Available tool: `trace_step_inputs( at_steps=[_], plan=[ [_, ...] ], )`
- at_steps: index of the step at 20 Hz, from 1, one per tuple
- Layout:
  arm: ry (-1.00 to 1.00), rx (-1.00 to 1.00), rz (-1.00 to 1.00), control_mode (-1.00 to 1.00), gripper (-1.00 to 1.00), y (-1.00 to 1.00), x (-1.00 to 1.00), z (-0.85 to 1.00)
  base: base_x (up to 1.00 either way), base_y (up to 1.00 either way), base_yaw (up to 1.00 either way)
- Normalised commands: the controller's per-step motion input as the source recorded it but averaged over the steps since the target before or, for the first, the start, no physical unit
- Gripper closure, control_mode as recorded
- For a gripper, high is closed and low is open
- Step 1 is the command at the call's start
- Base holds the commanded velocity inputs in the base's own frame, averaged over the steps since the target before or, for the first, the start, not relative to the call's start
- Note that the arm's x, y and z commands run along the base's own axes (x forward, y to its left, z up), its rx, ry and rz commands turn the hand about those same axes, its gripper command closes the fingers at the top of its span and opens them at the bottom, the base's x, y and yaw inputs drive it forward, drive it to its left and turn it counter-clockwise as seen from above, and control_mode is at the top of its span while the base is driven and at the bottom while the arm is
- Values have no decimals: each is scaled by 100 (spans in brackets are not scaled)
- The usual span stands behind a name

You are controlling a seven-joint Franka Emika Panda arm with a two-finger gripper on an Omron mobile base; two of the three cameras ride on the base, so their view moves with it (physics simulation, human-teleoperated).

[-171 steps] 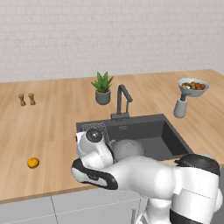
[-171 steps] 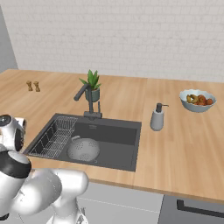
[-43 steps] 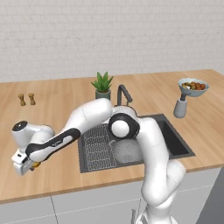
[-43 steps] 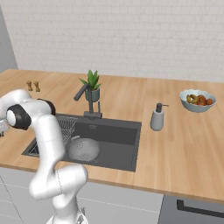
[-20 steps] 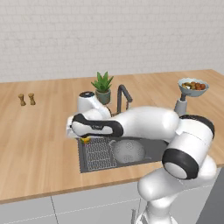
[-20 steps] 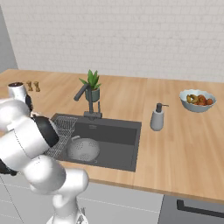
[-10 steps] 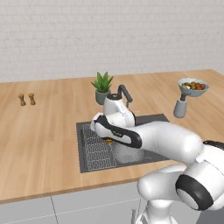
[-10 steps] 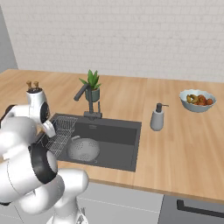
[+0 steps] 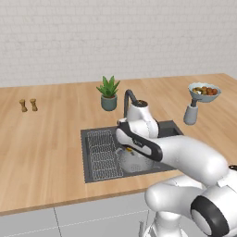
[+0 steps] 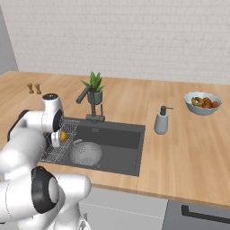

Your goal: Put the colander in the sink, put the tangerine in the colander, and turn on the sink faucet and pour water over the colander.

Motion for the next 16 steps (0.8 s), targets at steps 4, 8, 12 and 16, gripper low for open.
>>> trace_step_inputs(
  at_steps=[4, 8, 12, 16],
  plan=[
    [5, 13, -57, -100, 100, -30, 0, 0, 0, 0, 0],
    [5, 14, -56, -100, 100, -29, 0, 0, 0, 0, 0],
    [8, 15, -55, -100, 100, -33, 0, 0, 0, 0, 0],
    [11, 17, -54, -100, 100, -41, 0, 0, 0, 0, 0]
  ],
)
